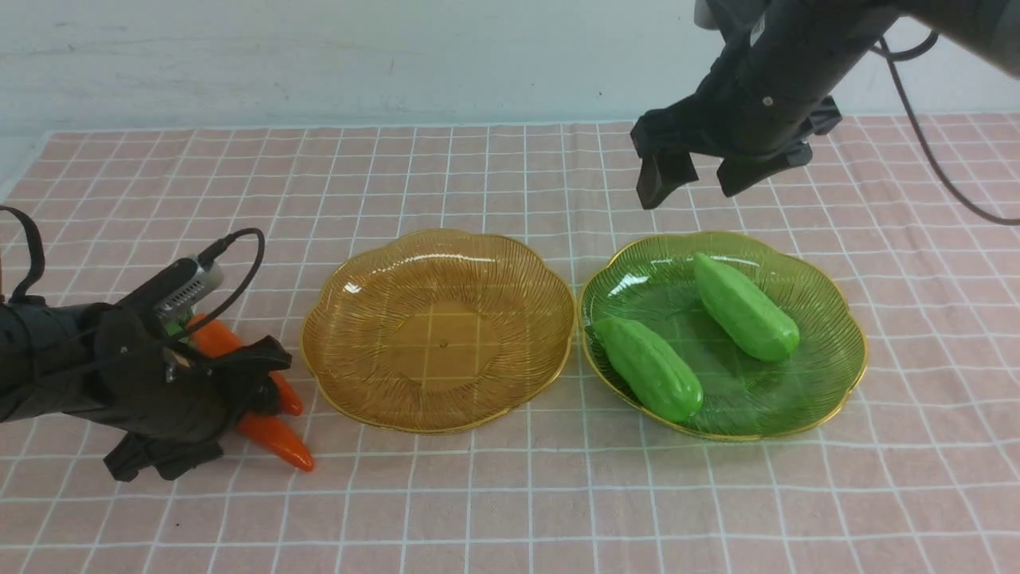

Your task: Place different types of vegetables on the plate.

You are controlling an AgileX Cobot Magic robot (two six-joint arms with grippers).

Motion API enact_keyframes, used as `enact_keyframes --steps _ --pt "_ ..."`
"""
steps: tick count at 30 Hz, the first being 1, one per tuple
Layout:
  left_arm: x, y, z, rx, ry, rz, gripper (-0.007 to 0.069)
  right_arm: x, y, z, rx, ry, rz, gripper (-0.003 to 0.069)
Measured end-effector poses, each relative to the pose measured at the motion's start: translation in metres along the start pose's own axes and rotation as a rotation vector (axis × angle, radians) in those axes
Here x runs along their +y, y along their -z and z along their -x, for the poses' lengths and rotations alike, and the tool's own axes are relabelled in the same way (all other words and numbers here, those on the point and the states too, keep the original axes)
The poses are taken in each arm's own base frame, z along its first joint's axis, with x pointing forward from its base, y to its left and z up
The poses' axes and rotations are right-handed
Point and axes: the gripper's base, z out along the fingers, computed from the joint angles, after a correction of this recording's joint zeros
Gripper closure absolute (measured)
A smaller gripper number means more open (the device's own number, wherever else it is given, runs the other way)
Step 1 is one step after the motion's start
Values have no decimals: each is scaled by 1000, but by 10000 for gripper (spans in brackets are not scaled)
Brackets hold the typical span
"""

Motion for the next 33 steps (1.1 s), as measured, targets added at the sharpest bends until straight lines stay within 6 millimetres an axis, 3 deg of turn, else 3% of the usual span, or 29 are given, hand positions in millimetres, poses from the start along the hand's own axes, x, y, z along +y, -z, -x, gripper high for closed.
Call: enact_keyframes --steps 7,11,19,22,23,26,29,31,33 --pt "2 0 -2 30 -8 23 256 0 0 0 1 0 2 78" --pt "3 0 -3 42 -8 34 377 0 0 0 1 0 2 78" --pt "3 2 -3 60 -21 43 405 0 0 0 1 10 2 81" --pt "-2 15 -2 107 -97 56 426 0 0 0 1 37 2 106" --pt "-5 21 0 115 -121 53 436 0 1 0 -1 43 3 125" --pt "-36 65 20 101 -271 -11 454 3 12 -1 -22 49 24 270" --pt "-69 88 29 83 -370 -70 454 8 38 -6 -61 42 60 474" --pt "-90 87 28 87 -414 -96 454 9 58 -13 -85 44 65 594" --pt "-113 72 25 107 -453 -113 453 9 74 -24 -98 46 67 650"
